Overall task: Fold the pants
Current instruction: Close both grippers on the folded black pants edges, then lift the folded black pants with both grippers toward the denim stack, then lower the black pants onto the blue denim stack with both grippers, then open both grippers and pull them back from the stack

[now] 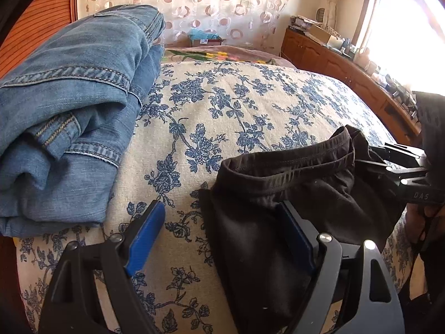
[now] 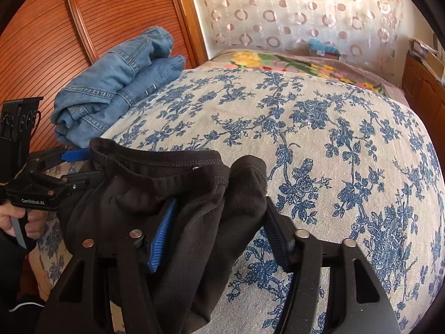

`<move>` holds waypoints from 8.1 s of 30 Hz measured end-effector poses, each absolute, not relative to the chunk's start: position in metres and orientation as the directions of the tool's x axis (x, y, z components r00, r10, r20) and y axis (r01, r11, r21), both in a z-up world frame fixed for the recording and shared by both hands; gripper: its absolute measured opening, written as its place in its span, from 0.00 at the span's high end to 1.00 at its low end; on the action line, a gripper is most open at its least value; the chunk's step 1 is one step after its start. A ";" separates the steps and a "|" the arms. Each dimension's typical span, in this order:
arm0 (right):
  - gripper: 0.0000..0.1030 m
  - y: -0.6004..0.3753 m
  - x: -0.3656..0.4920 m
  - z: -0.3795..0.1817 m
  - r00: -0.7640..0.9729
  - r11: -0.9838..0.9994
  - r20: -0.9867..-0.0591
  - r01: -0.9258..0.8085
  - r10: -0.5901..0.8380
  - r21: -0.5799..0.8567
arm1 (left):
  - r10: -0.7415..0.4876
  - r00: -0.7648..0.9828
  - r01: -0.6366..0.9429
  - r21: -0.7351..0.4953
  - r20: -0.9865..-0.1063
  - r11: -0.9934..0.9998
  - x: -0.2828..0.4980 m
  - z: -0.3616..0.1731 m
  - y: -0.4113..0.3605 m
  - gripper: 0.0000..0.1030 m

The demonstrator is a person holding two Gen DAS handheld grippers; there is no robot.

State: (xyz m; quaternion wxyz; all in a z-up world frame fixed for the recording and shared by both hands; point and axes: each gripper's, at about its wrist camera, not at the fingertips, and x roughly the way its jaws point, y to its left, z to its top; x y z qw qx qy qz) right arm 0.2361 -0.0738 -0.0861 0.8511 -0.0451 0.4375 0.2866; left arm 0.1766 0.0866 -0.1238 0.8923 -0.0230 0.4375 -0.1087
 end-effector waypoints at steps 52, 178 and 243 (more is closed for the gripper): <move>0.77 -0.094 0.228 -0.087 0.443 0.831 -0.765 -0.516 0.467 0.208 | -0.395 0.591 0.279 -0.281 -0.703 0.918 0.164 -0.107 0.068 0.89; 0.85 0.187 0.439 0.022 0.465 0.690 -0.646 -0.711 0.606 0.135 | -0.083 0.821 -0.042 -0.204 -0.565 0.978 0.181 -0.039 0.205 0.92; 0.54 0.049 0.315 0.084 0.654 0.764 -0.484 -0.644 0.581 0.046 | 0.049 0.916 -0.049 0.009 -0.398 0.999 0.161 0.048 0.159 0.18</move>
